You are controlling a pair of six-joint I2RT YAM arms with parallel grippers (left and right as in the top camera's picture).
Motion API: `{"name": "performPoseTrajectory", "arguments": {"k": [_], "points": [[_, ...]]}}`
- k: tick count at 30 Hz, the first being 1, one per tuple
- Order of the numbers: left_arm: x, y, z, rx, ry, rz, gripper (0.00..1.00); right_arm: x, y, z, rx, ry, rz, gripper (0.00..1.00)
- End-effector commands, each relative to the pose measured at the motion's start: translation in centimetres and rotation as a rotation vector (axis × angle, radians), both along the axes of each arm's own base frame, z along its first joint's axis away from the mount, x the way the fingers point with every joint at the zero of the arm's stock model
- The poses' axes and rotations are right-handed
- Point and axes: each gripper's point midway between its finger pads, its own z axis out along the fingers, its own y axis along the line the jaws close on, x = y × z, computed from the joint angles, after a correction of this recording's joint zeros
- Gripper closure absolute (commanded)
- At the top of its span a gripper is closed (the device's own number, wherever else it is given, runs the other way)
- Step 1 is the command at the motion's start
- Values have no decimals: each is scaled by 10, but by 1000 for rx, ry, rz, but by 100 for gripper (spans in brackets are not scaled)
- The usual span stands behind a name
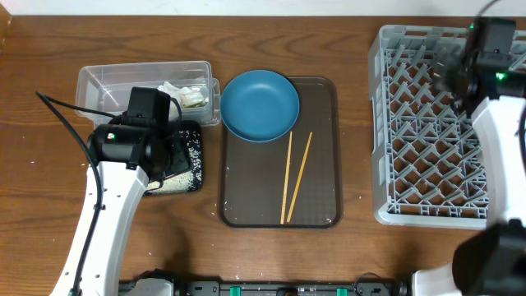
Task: Sort waste into correct bins and load items into the dishwasher rack
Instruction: 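Reach the right gripper to the teal plate rim and grasp it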
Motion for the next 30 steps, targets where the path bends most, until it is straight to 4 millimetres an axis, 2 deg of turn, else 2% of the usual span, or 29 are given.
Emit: {"name": "performPoseTrajectory", "arguments": {"k": [1,3,6,9,12,16,20,24,26,29,30], "points": [[-1,3,0,7,-1,12,28,6,115,-4,398,-6,329,23],[-1,3,0,7,1,12,28,5,150,-13,452,28,369,23],[-2,3,0,8,3,11,28,3,199,-37,462,93,450,23],[-2,3,0,8,3,12,28,-3,251,-73,450,173,533,26],[-2,3,0,8,3,11,28,-9,278,-115,417,258,481,30],[-2,3,0,8,3,12,28,-15,293,-162,377,330,380,39],[-2,3,0,8,3,11,28,-16,298,-187,359,356,322,61],[-2,3,0,8,3,12,28,-16,299,-189,359,352,294,81],[-2,3,0,8,3,11,28,-13,298,-186,363,339,292,97],[-2,3,0,8,3,12,27,-9,292,-179,368,327,281,99],[-2,3,0,8,3,12,28,-7,288,-170,369,312,283,99]]}}
